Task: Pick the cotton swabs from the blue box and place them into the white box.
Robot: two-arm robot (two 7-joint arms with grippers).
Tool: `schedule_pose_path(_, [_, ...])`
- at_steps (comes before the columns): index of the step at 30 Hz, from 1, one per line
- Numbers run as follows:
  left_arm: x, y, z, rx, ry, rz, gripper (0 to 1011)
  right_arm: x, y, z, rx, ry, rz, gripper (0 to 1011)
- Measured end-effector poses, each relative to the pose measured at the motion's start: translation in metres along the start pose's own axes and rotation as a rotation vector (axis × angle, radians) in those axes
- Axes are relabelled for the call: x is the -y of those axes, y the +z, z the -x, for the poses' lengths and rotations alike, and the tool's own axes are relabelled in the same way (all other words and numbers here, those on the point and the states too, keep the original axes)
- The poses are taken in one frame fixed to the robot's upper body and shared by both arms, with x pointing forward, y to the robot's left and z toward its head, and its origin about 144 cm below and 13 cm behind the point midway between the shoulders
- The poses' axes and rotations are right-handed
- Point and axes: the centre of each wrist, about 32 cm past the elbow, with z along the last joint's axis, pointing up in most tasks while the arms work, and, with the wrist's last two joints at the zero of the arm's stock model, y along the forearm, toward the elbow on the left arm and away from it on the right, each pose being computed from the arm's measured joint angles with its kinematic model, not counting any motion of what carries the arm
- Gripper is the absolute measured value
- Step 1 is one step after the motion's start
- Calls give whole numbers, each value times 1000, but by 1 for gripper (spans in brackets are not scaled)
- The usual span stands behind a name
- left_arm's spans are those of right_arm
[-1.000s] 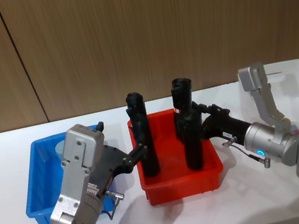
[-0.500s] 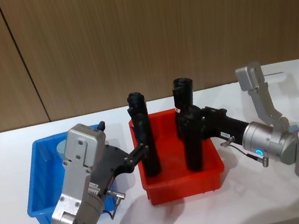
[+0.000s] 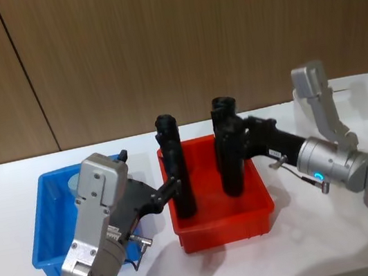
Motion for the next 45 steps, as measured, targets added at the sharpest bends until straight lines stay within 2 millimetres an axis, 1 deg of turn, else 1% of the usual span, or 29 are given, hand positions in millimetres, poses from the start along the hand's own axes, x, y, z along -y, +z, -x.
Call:
schedule_pose_path(10, [0,0,0,0,0,0,1004,16,34,4,57,-57,-79,516])
schedule_pose_path(16, [0,0,0,0,0,0,1004,33,55,1,95,-126,-122,516])
schedule_pose_path(23, [0,0,0,0,0,0,1004,52,73,-4,135,-214,-144,516])
schedule_pose_path(33, [0,0,0,0,0,0,1004,79,89,-15,185,-358,-136,516])
schedule_pose_path(45, [0,0,0,0,0,0,1004,107,93,-34,198,-511,-79,516])
